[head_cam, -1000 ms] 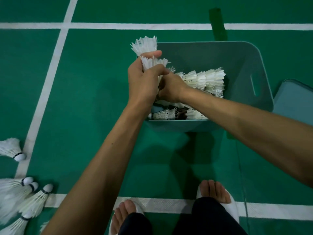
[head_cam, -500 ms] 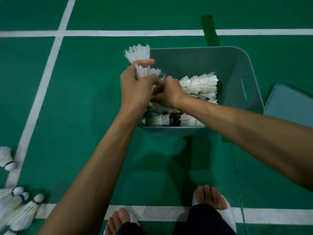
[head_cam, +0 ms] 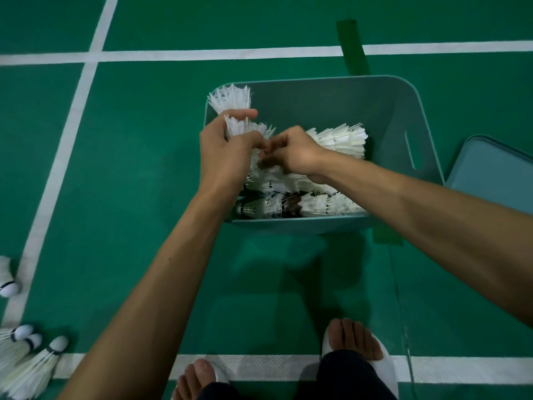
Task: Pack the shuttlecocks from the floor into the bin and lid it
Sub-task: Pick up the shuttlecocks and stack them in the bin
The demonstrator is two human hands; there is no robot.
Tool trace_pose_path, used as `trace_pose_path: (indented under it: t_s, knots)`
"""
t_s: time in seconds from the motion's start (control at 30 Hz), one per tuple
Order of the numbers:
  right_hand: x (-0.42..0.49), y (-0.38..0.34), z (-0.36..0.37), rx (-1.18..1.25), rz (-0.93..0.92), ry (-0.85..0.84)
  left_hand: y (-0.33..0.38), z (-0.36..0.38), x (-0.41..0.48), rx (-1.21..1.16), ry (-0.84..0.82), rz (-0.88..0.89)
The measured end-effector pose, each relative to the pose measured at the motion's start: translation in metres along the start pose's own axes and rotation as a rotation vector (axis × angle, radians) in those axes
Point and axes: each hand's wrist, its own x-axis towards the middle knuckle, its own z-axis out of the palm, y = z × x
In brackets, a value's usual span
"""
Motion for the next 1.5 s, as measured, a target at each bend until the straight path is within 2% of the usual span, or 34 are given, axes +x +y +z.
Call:
trace_pose_path:
  t_s: [0.2, 0.37, 0.5, 0.63, 0.73, 0.8, 0.87, 0.93, 1.03, 1.17, 1.27, 1.33, 1.5]
  knots:
    - [0.0, 0.011, 0.009, -0.22, -0.053, -0.112, -0.003, 0.004, -0.001, -0.014, 0.019, -0.059]
    - [-0.006, 0.003, -0.007, -0.16, -0.052, -0.234, 0.0, 0.0, 0.002, -0.022, -0.009, -0.11]
    - [-0.016, -0.003, -0.018, -0.185, -0.088, -0.237, 0.002, -0.001, 0.002, -0.024, -0.025, -0.123]
    - [-0.025, -0.007, -0.035, -0.116, -0.069, -0.146, 0.004, -0.002, 0.002, -0.003, -0.049, -0.151]
    - [-0.035, -0.011, -0.051, -0.023, -0.083, 0.081, 0.009, -0.004, 0.0, 0.011, -0.136, -0.181]
    - [-0.037, -0.014, -0.06, -0.025, -0.172, 0.21, 0.015, -0.003, -0.004, 0.083, -0.218, -0.173]
    - [-0.04, -0.016, -0.063, -0.04, -0.264, 0.216, 0.018, -0.002, -0.005, 0.108, -0.324, -0.148]
    - [-0.042, -0.017, -0.06, -0.043, -0.294, 0.168, 0.02, -0.003, -0.007, 0.103, -0.404, -0.144]
    - [-0.044, -0.012, -0.06, -0.043, -0.328, 0.189, 0.018, -0.004, -0.01, 0.114, -0.479, -0.11]
    - [-0.053, -0.009, -0.068, 0.044, -0.24, 0.29, 0.015, -0.008, -0.013, 0.029, -0.388, -0.078]
    - [-0.06, -0.004, -0.061, 0.079, -0.108, 0.341, 0.015, -0.008, -0.006, 0.079, -0.159, -0.079]
    - [-0.061, 0.0, -0.05, 0.018, -0.044, 0.333, 0.013, -0.008, 0.0, 0.156, -0.073, -0.054]
    - [-0.052, 0.007, -0.028, -0.062, 0.064, 0.322, 0.005, -0.002, 0.002, 0.54, -0.174, 0.019]
